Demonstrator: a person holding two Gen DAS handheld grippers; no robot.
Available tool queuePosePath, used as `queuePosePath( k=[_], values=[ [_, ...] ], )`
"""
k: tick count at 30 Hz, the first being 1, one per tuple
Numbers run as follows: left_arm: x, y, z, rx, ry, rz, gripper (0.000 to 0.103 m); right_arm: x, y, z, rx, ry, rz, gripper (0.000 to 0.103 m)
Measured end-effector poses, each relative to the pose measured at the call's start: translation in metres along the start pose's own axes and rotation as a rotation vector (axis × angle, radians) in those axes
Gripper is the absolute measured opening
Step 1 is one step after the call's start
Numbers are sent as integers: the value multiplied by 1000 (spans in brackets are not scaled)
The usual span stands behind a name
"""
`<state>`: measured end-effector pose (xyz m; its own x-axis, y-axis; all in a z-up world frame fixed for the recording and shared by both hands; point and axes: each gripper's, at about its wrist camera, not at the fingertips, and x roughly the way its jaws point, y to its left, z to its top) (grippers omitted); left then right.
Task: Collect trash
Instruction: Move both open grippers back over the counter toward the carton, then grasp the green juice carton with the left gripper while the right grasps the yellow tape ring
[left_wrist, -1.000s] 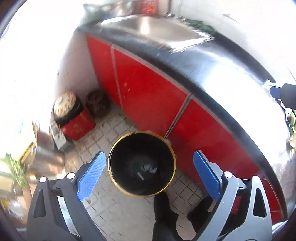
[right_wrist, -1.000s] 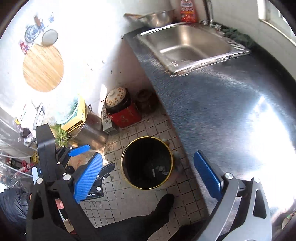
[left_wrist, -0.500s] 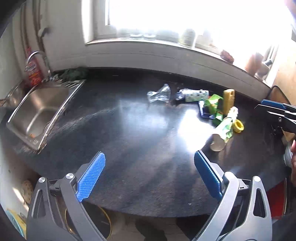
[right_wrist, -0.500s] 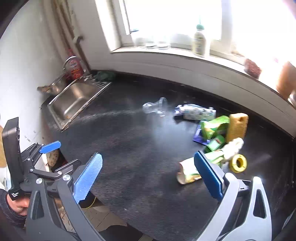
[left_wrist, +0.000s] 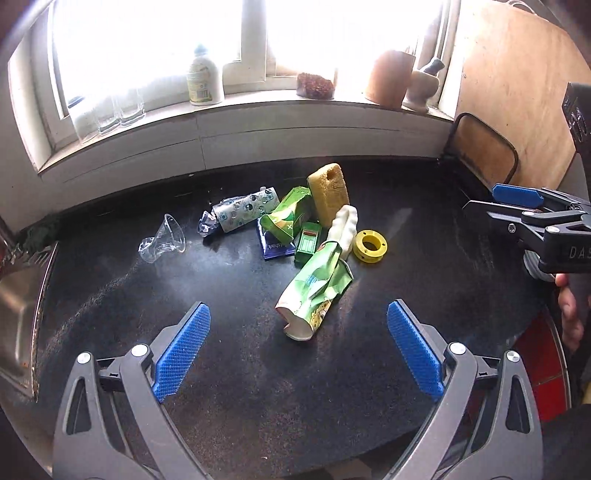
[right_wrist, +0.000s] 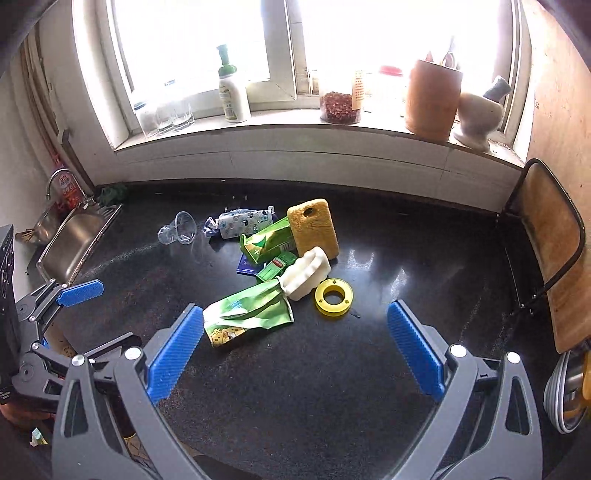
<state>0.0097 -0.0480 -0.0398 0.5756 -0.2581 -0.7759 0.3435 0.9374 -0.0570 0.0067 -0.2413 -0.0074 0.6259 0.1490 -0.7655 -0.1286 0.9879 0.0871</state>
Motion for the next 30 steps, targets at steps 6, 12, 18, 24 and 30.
queuePosePath(
  k=[6, 12, 18, 24, 30],
  values=[
    [20, -7, 3, 32, 31, -6, 94, 11, -12, -3, 13, 18, 0, 96],
    [58, -16, 1, 86, 75, -2, 94, 37, -24, -4, -6, 57, -14, 96],
    [105, -17, 3, 105, 101, -23, 94, 87, -43, -7, -38, 114, -20, 96],
    [161, -12, -1, 143, 156, -14, 94, 150, -59, -13, -67, 163, -11, 96],
    [190, -8, -1, 116, 194, -43, 94, 205, -69, -19, -74, 249, -2, 96]
  ],
)
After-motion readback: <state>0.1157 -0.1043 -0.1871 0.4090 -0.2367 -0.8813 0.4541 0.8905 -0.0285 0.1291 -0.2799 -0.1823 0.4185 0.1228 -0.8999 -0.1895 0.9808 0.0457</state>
